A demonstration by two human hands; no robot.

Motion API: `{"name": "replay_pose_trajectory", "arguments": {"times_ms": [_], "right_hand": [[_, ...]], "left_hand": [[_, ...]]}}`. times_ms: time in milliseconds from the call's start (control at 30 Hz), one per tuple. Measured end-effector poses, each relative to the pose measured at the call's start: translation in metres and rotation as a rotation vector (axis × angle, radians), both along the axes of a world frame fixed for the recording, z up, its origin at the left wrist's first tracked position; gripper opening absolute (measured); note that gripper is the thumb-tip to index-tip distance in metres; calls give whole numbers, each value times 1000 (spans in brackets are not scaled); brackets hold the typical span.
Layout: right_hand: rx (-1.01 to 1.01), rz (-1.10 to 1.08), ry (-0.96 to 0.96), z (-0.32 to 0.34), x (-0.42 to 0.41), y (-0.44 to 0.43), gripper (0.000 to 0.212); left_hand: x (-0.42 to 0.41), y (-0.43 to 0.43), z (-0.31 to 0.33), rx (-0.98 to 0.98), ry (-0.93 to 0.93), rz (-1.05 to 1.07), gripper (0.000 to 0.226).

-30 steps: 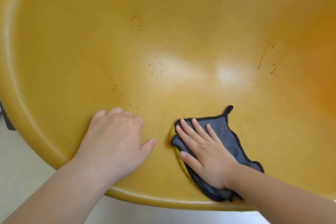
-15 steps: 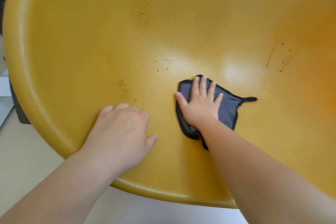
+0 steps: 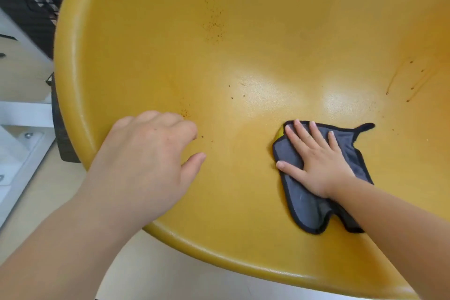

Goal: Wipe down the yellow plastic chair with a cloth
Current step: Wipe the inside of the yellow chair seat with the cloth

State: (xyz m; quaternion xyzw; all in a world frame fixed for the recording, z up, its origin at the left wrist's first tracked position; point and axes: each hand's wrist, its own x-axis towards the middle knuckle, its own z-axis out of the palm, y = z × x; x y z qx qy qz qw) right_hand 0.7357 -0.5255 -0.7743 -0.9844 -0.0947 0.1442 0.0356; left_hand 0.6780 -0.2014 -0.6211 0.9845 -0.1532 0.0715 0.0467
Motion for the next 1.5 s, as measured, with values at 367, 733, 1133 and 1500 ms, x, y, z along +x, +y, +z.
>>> {"name": "replay_pose_trajectory", "arguments": {"times_ms": [367, 733, 1133, 1500], "right_hand": [[239, -176, -7, 10, 26, 134, 78], [69, 200, 60, 11, -31, 28, 73], [331, -313, 13, 15, 13, 164, 67], [95, 57, 4, 6, -14, 54, 77]], "left_hand": [[0, 18, 7, -36, -209, 49, 29], [1, 21, 5, -24, -192, 2, 25], [-1, 24, 3, -183, -231, 37, 36], [-4, 38, -1, -273, -384, -5, 36]]}}
